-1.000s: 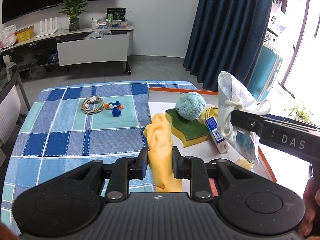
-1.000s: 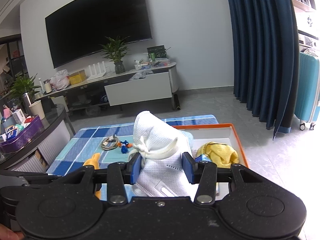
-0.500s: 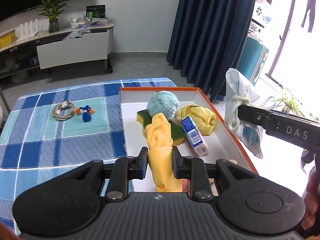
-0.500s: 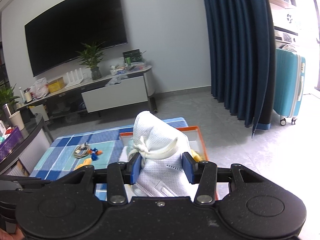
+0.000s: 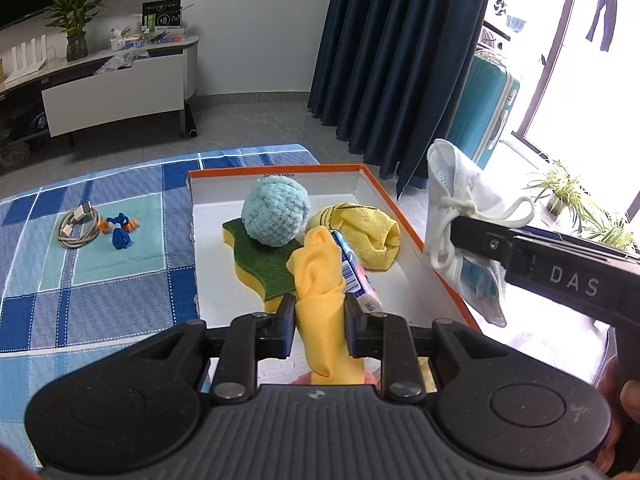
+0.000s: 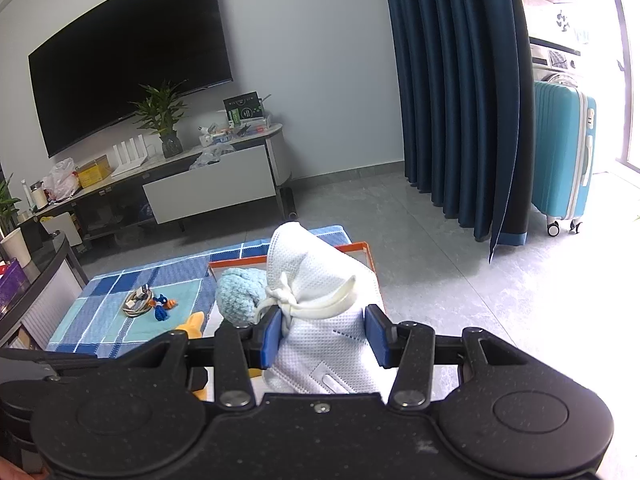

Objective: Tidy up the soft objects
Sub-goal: 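Open right gripper to drop the mask in the box while left gripper releases the glove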

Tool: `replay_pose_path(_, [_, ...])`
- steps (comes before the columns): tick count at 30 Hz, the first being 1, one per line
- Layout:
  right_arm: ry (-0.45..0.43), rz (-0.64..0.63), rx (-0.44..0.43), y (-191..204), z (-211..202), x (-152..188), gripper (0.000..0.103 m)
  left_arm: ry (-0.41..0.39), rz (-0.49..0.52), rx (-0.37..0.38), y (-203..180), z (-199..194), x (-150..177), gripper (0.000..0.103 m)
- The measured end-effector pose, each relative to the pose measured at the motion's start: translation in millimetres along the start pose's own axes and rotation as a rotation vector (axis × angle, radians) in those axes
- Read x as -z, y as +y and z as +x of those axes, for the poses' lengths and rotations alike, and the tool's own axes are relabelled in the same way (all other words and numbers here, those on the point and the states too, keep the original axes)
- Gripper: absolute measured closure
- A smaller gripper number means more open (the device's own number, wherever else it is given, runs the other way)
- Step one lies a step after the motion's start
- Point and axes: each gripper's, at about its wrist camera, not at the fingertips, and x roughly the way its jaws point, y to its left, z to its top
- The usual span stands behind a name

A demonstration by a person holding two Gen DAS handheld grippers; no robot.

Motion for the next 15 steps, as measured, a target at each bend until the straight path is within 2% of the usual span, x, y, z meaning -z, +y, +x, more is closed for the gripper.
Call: replay_pose_path(15, [0.041, 0.024, -0.004, -5.4, 19.6, 4.1, 0.047, 0.026, 0.008, 0.002, -5.1, 12.9, -2.1, 0.077])
